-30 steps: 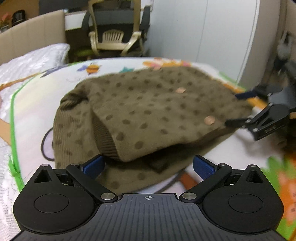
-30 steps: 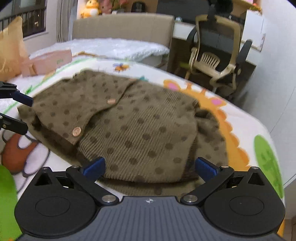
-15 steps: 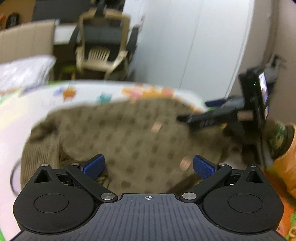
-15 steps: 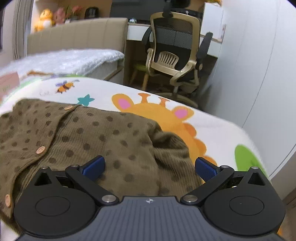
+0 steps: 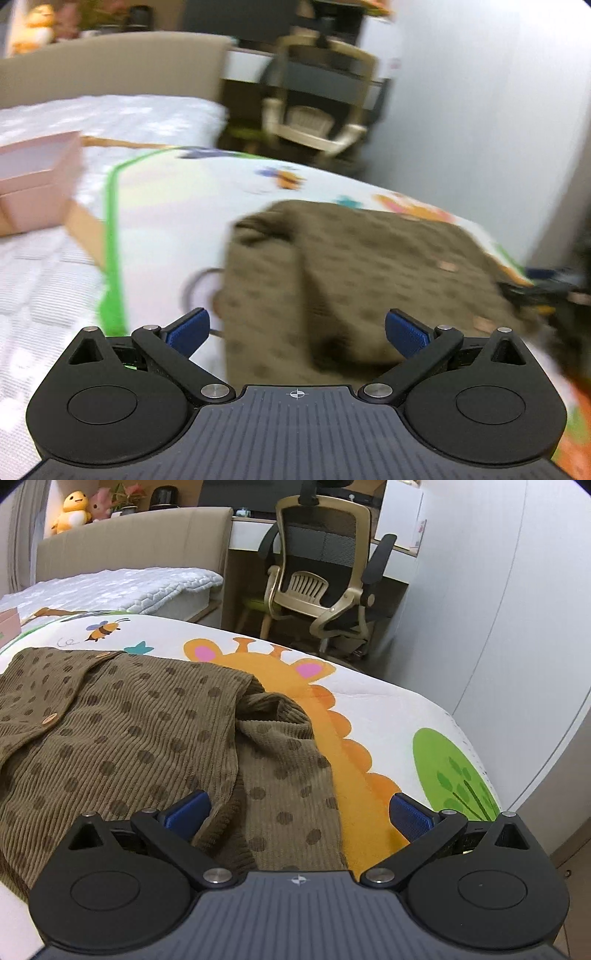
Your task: Fold clothes
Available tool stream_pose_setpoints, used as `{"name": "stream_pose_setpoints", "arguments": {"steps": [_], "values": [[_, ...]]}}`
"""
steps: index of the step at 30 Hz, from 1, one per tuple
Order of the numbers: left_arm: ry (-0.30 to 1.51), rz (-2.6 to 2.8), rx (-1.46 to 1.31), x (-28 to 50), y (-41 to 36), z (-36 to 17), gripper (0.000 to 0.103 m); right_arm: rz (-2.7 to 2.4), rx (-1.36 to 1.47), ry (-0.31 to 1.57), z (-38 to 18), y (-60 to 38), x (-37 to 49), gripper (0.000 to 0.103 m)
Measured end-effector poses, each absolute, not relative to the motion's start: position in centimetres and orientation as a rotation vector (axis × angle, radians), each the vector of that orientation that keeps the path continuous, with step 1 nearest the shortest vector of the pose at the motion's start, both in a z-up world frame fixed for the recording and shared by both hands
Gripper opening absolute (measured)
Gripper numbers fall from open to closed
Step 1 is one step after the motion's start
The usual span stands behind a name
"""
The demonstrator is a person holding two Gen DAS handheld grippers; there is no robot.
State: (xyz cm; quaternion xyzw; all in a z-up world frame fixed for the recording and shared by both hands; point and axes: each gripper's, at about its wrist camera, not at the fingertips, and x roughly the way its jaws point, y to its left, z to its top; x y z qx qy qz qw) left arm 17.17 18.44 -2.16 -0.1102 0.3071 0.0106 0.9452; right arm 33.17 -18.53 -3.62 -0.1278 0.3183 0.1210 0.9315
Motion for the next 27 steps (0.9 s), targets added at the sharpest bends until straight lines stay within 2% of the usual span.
{"name": "stream_pose_setpoints", "arguments": {"steps": [3, 6, 8, 10, 15, 17, 19, 24, 27], "values": [[0.659, 0.045, -0.245, 18.3, 18.8, -3.1, 0.097, 0.258, -0.214, 0.685, -3.6, -19.1, 33.7, 0.103], [0.672, 0.052, -0.265, 18.7, 19.1, -3.4, 0.087, 0.273, -0.15, 0.715, -3.2, -19.7, 34.0, 0.103], [0.674, 0.051, -0.281, 18.9, 19.4, -3.3, 0.083, 0.303, -0.175, 0.647, -2.3, -18.6, 32.4, 0.103], [0.677, 0.047, -0.294, 19.0, 19.4, -3.4, 0.068, 0.399, -0.249, 0.544, -1.0, -16.2, 29.5, 0.103], [0.673, 0.0, -0.337, 19.1, 19.2, -3.2, 0.046, 0.741, -0.458, 0.404, 0.5, -7.4, 21.6, 0.103], [0.671, -0.02, -0.387, 19.2, 19.5, -3.0, 0.044, 0.858, -0.505, 0.4, 0.2, -4.3, 19.7, 0.1], [0.671, -0.044, -0.442, 19.2, 19.9, -2.9, 0.039, 0.947, -0.539, 0.415, -0.2, -1.3, 18.4, 0.092], [0.659, -0.098, -0.545, 19.6, 20.8, -2.2, 0.038, 0.959, -0.59, 0.459, -2.2, 4.3, 18.2, 0.088], [0.654, -0.129, -0.58, 19.8, 20.8, -1.9, 0.038, 0.92, -0.581, 0.476, -3.1, 5.7, 19.3, 0.072]]}}
